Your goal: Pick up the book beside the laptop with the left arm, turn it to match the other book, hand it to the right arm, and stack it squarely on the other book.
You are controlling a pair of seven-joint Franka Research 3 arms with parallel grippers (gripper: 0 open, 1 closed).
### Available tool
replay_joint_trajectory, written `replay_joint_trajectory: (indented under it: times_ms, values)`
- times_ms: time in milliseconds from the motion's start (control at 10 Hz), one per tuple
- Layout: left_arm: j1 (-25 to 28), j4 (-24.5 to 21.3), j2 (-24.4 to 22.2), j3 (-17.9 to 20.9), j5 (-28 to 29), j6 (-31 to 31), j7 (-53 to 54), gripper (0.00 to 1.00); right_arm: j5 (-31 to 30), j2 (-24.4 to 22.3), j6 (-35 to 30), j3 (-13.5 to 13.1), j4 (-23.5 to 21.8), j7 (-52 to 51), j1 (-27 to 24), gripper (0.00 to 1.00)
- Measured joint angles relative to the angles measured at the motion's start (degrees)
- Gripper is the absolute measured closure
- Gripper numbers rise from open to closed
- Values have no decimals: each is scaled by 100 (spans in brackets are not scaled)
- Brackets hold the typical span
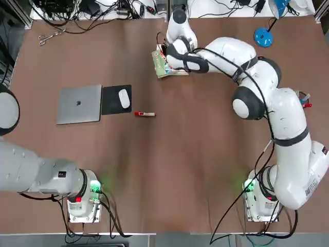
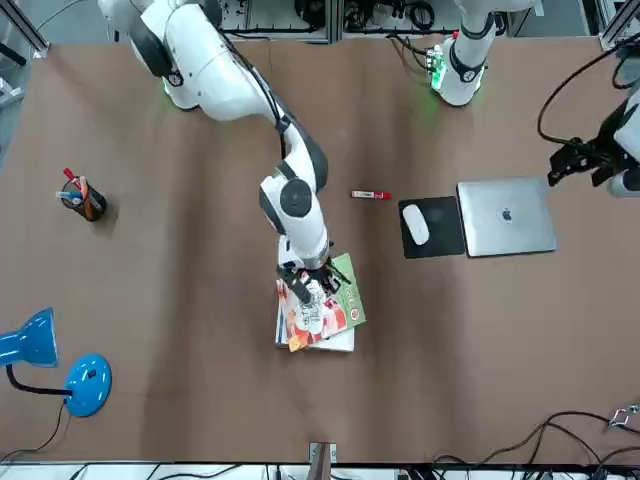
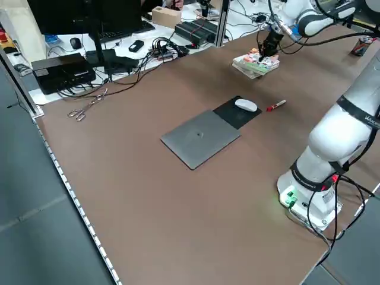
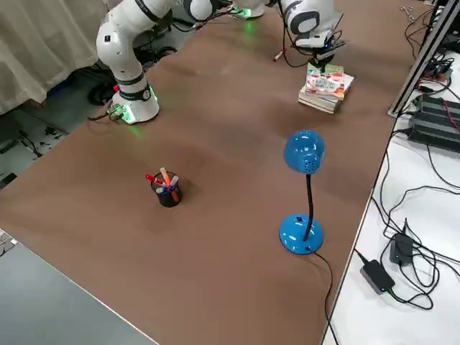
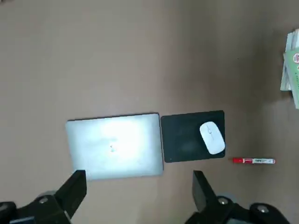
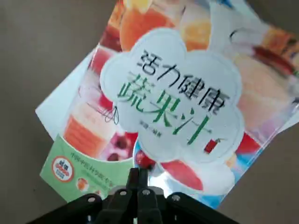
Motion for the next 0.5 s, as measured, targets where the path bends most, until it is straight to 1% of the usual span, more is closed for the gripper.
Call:
replay_joint_trajectory:
  times_ms: [300,500]
  values:
    - [-2,23,26,9,-8,44,54,0,0,21,17,-1,0,-20,134,100]
    - [-4,27,28,-40,-25,44,-134,0,0,130,108,-17,-1,-20,133,100]
